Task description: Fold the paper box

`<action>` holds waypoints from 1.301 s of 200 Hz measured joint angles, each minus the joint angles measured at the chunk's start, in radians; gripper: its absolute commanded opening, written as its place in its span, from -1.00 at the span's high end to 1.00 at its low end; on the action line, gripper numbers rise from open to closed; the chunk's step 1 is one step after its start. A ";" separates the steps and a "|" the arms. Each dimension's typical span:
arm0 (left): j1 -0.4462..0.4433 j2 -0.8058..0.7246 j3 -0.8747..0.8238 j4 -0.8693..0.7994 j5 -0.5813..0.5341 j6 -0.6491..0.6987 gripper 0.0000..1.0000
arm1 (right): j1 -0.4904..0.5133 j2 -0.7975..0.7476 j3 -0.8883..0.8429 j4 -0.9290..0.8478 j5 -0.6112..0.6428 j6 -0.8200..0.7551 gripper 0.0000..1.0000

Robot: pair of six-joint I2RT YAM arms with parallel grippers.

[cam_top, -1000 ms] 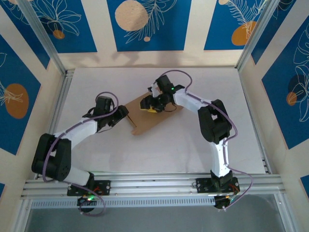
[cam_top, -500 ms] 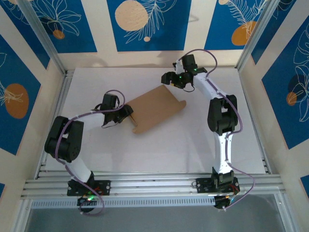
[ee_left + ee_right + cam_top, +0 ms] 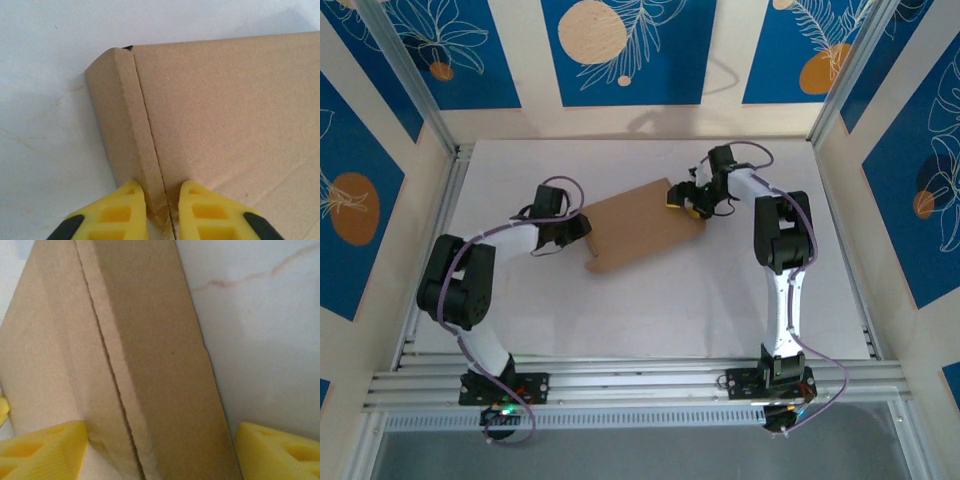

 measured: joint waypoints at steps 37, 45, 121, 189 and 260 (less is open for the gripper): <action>0.034 0.020 0.015 -0.001 0.051 0.087 1.00 | -0.021 -0.020 -0.058 0.031 -0.080 -0.002 -0.69; 0.046 0.028 0.019 0.000 0.076 0.099 1.00 | -0.024 -0.021 -0.061 0.032 -0.097 -0.002 -0.71; 0.113 0.093 0.048 0.049 0.226 0.142 1.00 | -0.033 -0.013 -0.077 0.026 -0.235 0.046 -0.79; 0.144 0.105 0.054 0.065 0.225 0.166 1.00 | -0.017 -0.089 -0.266 0.254 -0.344 0.184 -0.78; 0.141 0.109 0.066 0.053 0.226 0.197 1.00 | -0.009 -0.229 -0.313 0.141 -0.176 0.220 -0.80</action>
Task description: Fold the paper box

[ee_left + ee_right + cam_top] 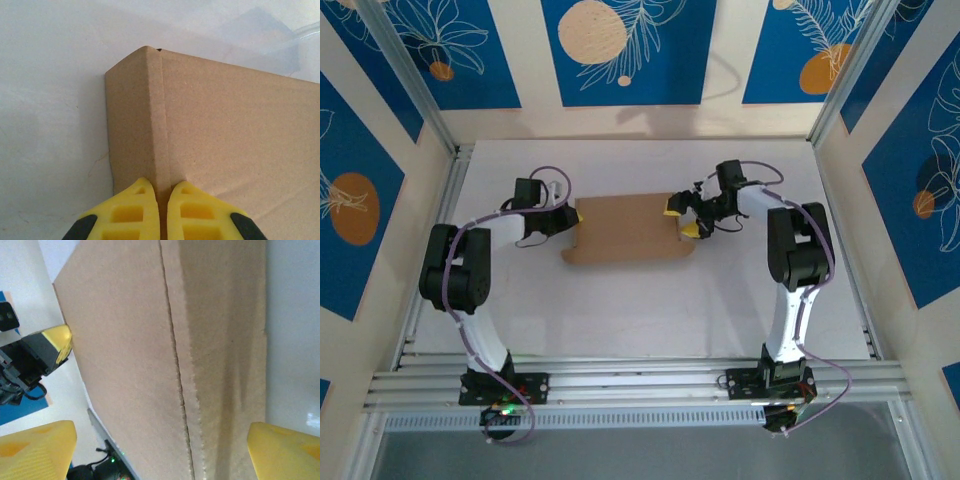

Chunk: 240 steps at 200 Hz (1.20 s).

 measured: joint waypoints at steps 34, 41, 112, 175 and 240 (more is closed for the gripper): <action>0.000 0.001 0.001 -0.001 0.002 0.000 1.00 | -0.013 0.007 -0.011 -0.008 0.072 -0.002 -0.82; 0.000 0.002 0.002 -0.002 0.003 0.000 1.00 | -0.014 0.019 -0.011 -0.007 0.077 -0.002 -0.82; 0.001 0.013 0.013 -0.002 0.018 0.000 1.00 | 0.039 0.189 0.208 -0.081 0.008 -0.045 -0.82; 0.020 0.014 0.011 0.011 0.012 -0.005 0.98 | 0.006 0.133 -0.015 0.267 -0.141 0.151 -0.40; 0.021 -0.024 0.006 -0.046 -0.031 -0.026 0.09 | 0.013 0.034 -0.185 0.428 -0.214 0.386 0.12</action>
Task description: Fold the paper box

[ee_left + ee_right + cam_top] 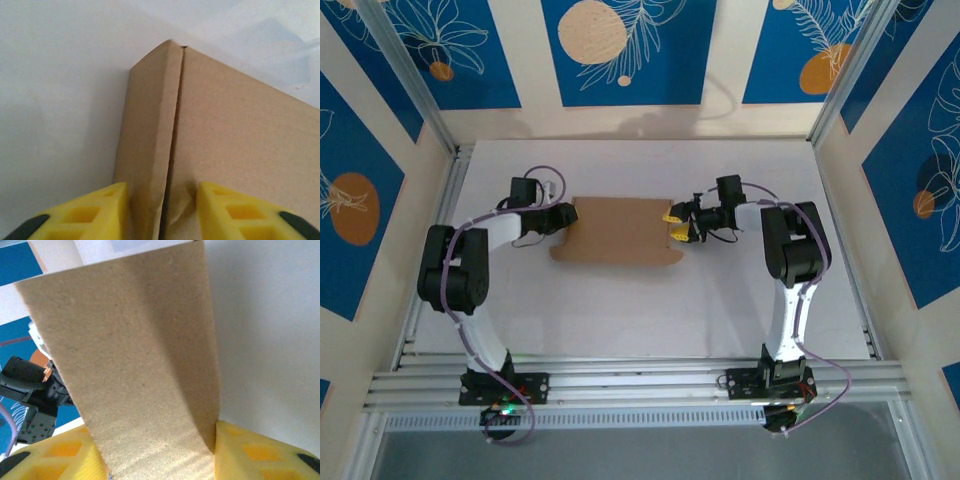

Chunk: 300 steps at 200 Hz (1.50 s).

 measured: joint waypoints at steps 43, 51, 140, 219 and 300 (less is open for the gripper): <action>-0.002 -0.103 0.004 -0.143 -0.060 0.027 -0.19 | 0.009 -0.077 -0.023 -0.013 -0.001 0.039 0.20; -0.003 -0.133 0.007 -0.168 -0.079 0.044 -0.24 | 0.009 -0.087 -0.024 -0.015 -0.003 0.042 0.21; -0.465 -0.747 -0.139 -0.107 -0.496 0.707 -0.70 | -0.005 -0.155 -0.056 0.023 -0.043 0.112 0.25; -0.684 -0.644 -0.360 0.107 -0.726 1.499 -0.91 | -0.003 -0.155 -0.097 0.149 -0.084 0.233 0.26; -0.690 -0.444 -0.450 0.571 -0.941 1.864 -0.52 | 0.007 -0.209 -0.137 0.253 -0.112 0.331 0.25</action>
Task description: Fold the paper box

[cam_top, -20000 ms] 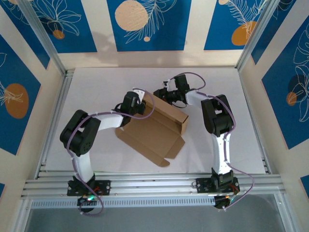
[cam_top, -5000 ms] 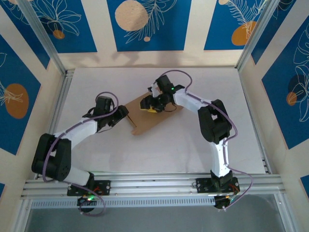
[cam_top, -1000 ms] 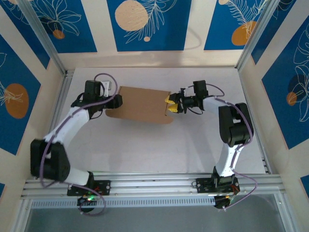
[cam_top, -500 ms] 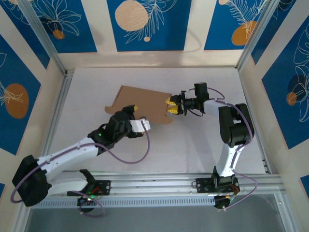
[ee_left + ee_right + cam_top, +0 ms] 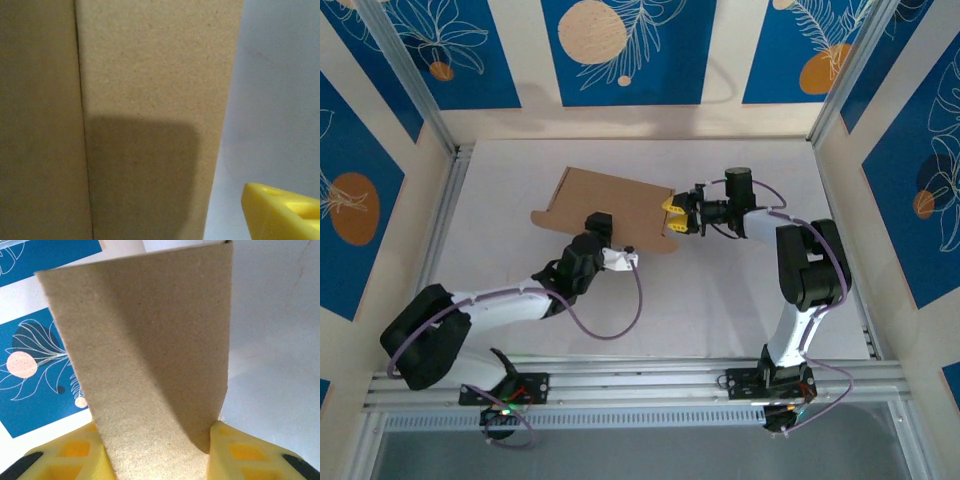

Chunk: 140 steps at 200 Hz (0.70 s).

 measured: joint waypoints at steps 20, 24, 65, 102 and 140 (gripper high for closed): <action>-0.004 0.012 0.000 0.064 -0.027 0.044 -0.31 | -0.003 0.000 -0.004 0.020 0.000 0.025 0.25; -0.004 0.013 0.000 0.072 -0.034 0.051 -0.28 | -0.003 -0.001 -0.005 0.022 0.000 0.030 0.25; -0.020 0.007 0.005 0.083 -0.079 0.090 -0.13 | -0.002 -0.038 -0.018 0.032 -0.005 0.046 0.03; -0.035 -0.039 0.055 -0.032 -0.092 0.087 -0.07 | -0.002 -0.079 -0.034 0.019 -0.014 0.049 -0.43; -0.054 -0.105 0.153 -0.247 -0.093 0.030 -0.04 | -0.014 -0.195 -0.036 -0.158 0.043 -0.060 -0.66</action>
